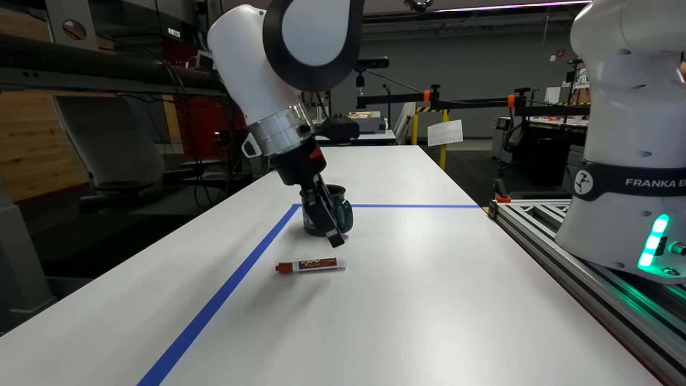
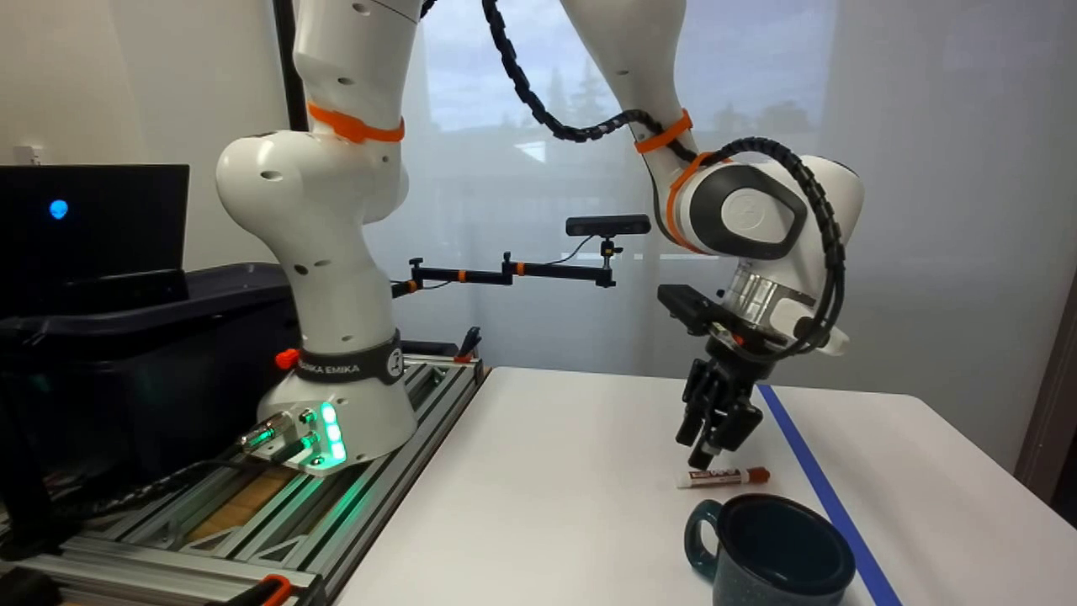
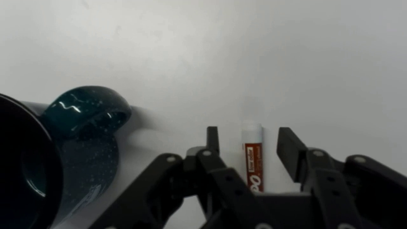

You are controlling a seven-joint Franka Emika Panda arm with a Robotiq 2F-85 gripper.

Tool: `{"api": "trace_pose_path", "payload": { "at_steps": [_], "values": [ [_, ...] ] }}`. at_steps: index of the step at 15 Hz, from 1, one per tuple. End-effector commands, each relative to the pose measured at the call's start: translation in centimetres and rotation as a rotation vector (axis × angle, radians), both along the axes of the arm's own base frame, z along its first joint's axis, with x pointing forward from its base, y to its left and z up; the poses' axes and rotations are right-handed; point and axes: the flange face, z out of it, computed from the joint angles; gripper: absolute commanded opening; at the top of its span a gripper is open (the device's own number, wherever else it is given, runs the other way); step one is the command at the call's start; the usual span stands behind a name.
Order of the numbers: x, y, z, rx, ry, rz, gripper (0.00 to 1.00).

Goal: Remove the marker from the cup and put it on the table inside the blue border

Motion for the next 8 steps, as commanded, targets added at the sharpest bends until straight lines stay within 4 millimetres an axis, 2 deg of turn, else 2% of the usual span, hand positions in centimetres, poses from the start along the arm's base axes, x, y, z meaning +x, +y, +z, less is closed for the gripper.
{"api": "trace_pose_path", "payload": {
  "at_steps": [1,3,6,8],
  "values": [
    [-0.2,0.6,4.2,-0.056,0.002,-0.024,0.85],
    [-0.5,1.1,6.7,-0.071,0.003,-0.086,0.99],
    [-1.1,1.4,10.9,-0.081,-0.009,-0.2,1.0],
    [-1.4,0.9,13.5,-0.08,-0.059,-0.279,1.0]
  ]
}}
